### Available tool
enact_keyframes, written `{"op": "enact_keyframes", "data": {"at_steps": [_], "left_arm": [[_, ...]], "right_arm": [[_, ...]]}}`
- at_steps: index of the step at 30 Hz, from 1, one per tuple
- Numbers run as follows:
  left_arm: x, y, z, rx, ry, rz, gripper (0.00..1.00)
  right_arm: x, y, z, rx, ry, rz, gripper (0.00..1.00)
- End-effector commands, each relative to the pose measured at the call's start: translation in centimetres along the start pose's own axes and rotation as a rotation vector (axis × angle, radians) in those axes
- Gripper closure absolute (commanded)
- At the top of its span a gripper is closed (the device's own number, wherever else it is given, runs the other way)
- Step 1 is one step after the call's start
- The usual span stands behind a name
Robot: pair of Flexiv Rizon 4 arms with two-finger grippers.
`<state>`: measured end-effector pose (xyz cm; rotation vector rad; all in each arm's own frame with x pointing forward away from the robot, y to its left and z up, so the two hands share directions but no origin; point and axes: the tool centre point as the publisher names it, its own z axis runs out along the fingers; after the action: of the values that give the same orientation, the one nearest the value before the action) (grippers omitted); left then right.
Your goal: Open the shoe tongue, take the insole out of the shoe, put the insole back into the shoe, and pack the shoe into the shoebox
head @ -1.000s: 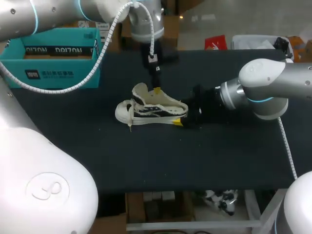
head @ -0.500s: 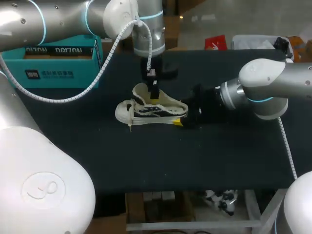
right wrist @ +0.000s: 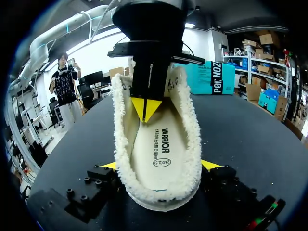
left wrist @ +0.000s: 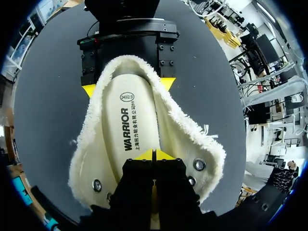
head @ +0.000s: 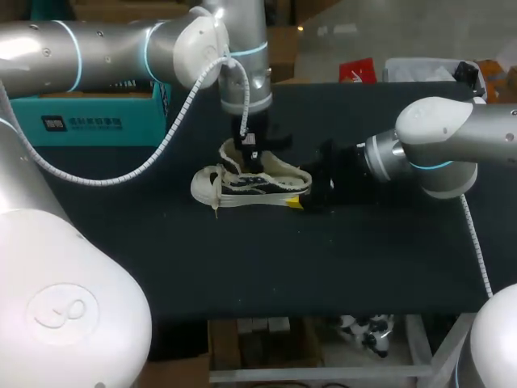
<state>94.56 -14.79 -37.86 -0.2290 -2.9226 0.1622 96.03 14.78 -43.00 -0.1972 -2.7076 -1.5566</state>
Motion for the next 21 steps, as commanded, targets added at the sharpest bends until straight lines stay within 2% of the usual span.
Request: {"op": "enact_keyframes", "data": {"at_steps": [1,4,6,11,21], "left_arm": [[0.4,-0.1,-0.2,-0.004,-0.001,0.005,1.00],[0.8,-0.2,-0.1,-0.005,-0.010,0.003,1.00],[0.8,-0.2,0.1,-0.002,-0.014,-0.005,0.94],[1.1,-0.3,0.5,-0.001,-0.010,-0.014,1.00],[2.0,-0.4,1.3,-0.011,-0.018,-0.022,1.00]], "right_arm": [[-0.2,-0.7,0.4,-0.003,0.002,0.000,1.00],[-0.2,-0.7,0.4,-0.003,0.002,0.000,1.00],[-0.2,-0.7,0.4,-0.003,0.002,0.000,1.00],[-0.2,-0.7,0.4,-0.003,0.002,0.000,1.00],[-0.2,-0.7,0.4,-0.003,0.002,0.000,1.00]]}}
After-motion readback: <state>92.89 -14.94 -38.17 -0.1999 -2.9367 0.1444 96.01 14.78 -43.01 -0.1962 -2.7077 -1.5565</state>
